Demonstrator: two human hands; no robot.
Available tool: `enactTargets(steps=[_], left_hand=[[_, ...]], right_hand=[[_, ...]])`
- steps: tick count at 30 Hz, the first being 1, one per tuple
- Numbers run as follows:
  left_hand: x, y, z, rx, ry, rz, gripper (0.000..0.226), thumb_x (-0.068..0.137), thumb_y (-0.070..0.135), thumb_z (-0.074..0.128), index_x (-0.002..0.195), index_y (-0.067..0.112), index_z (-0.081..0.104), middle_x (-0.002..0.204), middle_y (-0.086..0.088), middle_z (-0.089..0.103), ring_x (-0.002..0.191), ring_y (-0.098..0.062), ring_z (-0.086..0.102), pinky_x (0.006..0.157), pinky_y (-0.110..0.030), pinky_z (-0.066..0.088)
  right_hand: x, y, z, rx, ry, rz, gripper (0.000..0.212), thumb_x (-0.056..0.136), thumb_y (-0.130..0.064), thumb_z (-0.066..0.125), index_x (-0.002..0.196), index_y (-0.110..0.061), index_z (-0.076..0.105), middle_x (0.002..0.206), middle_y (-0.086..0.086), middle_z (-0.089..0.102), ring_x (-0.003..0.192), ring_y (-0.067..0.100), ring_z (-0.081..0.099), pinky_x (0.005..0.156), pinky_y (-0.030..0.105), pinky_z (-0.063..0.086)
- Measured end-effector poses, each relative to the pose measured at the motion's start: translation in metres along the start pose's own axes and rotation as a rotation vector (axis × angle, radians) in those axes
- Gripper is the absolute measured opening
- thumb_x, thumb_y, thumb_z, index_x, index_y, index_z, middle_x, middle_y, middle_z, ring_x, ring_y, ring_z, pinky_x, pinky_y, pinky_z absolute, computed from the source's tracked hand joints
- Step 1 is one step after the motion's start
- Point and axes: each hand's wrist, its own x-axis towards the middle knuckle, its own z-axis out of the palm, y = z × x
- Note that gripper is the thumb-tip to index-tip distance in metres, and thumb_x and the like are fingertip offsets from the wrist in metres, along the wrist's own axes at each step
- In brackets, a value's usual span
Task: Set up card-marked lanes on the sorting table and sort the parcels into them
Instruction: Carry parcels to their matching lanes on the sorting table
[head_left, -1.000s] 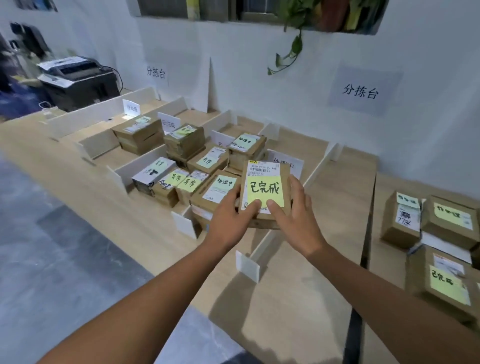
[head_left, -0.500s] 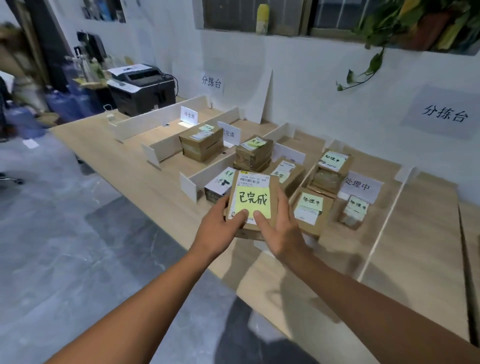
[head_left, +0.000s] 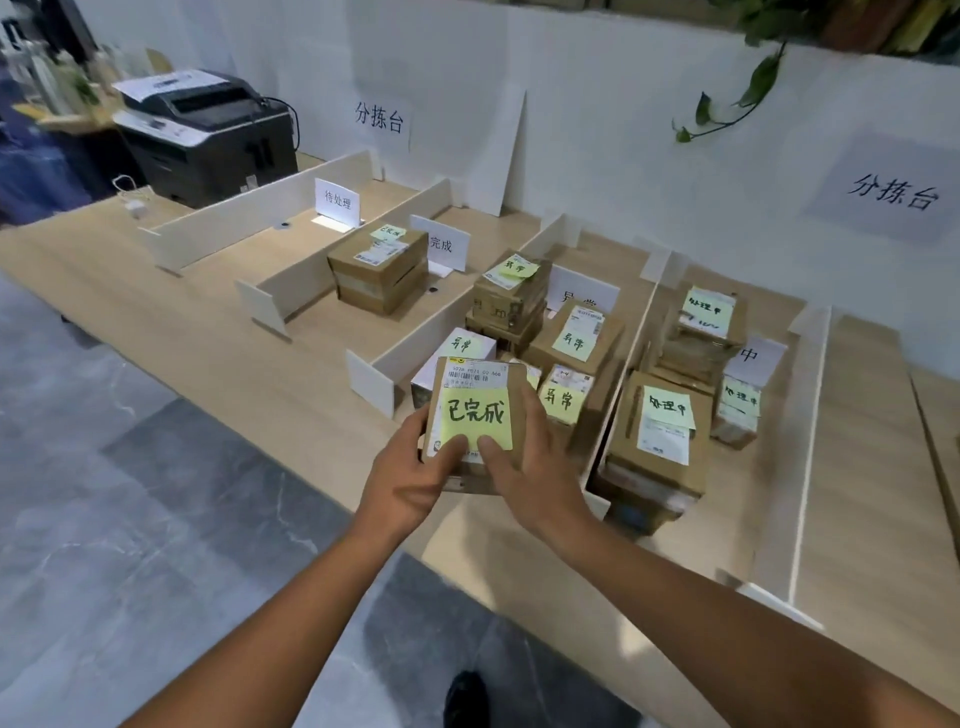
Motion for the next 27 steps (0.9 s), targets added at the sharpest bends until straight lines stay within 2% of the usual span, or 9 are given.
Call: enactTargets(steps=[2,4,7,13,17,21,24,27], left_hand=[[0.02,-0.006,0.0,-0.006,0.007,-0.011,0.032,0.078,0.067,0.056,0.101,0.084,0.043,0.102,0.051,0.058,0.093,0.019,0.06,0.067,-0.007,0.044],[0.038,-0.007,-0.004,0.005,0.014,-0.047,0.035,0.081,0.06,0.058,0.101,0.085,0.042,0.099,0.053,0.058,0.091,0.02,0.059,0.07,-0.013,0.043],[0.065,-0.008,-0.014,0.02,0.004,-0.079,0.037,0.084,0.058,0.057,0.102,0.085,0.041,0.101,0.052,0.059,0.092,0.018,0.06,0.072,-0.018,0.044],[0.113,-0.009,-0.032,0.023,0.025,-0.081,0.037,0.087,0.053,0.058,0.103,0.083,0.043,0.102,0.051,0.059,0.094,0.02,0.059,0.068,-0.01,0.042],[0.136,-0.021,-0.05,0.009,0.038,-0.082,0.037,0.084,0.057,0.056,0.111,0.079,0.044,0.108,0.044,0.063,0.098,0.014,0.062,0.073,-0.016,0.045],[0.162,-0.032,-0.075,-0.001,0.023,-0.073,0.036,0.083,0.058,0.055,0.099,0.086,0.04,0.1,0.048,0.061,0.094,0.016,0.061,0.063,-0.004,0.043],[0.179,-0.047,-0.102,-0.025,0.028,-0.076,0.042,0.091,0.048,0.062,0.098,0.084,0.041,0.097,0.045,0.063,0.092,0.017,0.06,0.063,-0.001,0.043],[0.197,-0.063,-0.141,-0.035,0.001,-0.044,0.04,0.095,0.042,0.064,0.105,0.077,0.046,0.105,0.044,0.064,0.097,0.014,0.062,0.067,-0.001,0.043]], right_hand=[[0.02,0.004,0.007,-0.022,0.005,0.024,0.083,0.097,-0.052,0.057,0.159,-0.049,0.001,0.156,-0.003,0.037,0.142,0.016,0.033,0.11,0.034,0.033],[0.04,0.005,0.015,-0.026,0.011,0.034,0.084,0.096,-0.055,0.056,0.158,-0.049,0.001,0.155,-0.001,0.039,0.141,0.019,0.035,0.109,0.036,0.033],[0.069,0.002,0.025,-0.017,0.003,0.034,0.084,0.092,-0.063,0.052,0.155,-0.057,-0.004,0.15,-0.002,0.042,0.136,0.018,0.04,0.098,0.034,0.033],[0.122,-0.01,0.043,0.014,-0.025,0.008,0.084,0.089,-0.066,0.049,0.152,-0.062,-0.005,0.147,-0.01,0.04,0.126,0.01,0.044,0.093,0.033,0.037],[0.144,-0.019,0.059,-0.013,-0.032,0.006,0.085,0.086,-0.071,0.046,0.154,-0.057,-0.002,0.153,-0.007,0.039,0.134,0.013,0.043,0.098,0.038,0.042],[0.165,-0.034,0.084,-0.006,-0.033,0.021,0.085,0.086,-0.072,0.047,0.152,-0.062,-0.004,0.146,-0.008,0.043,0.134,0.015,0.046,0.101,0.043,0.045],[0.179,-0.05,0.111,-0.016,-0.011,0.028,0.084,0.087,-0.071,0.049,0.151,-0.064,-0.004,0.13,-0.014,0.039,0.129,0.014,0.045,0.098,0.038,0.041],[0.194,-0.076,0.145,-0.005,0.011,0.033,0.083,0.087,-0.069,0.05,0.149,-0.066,-0.005,0.128,-0.018,0.037,0.122,0.004,0.041,0.093,0.032,0.036]])
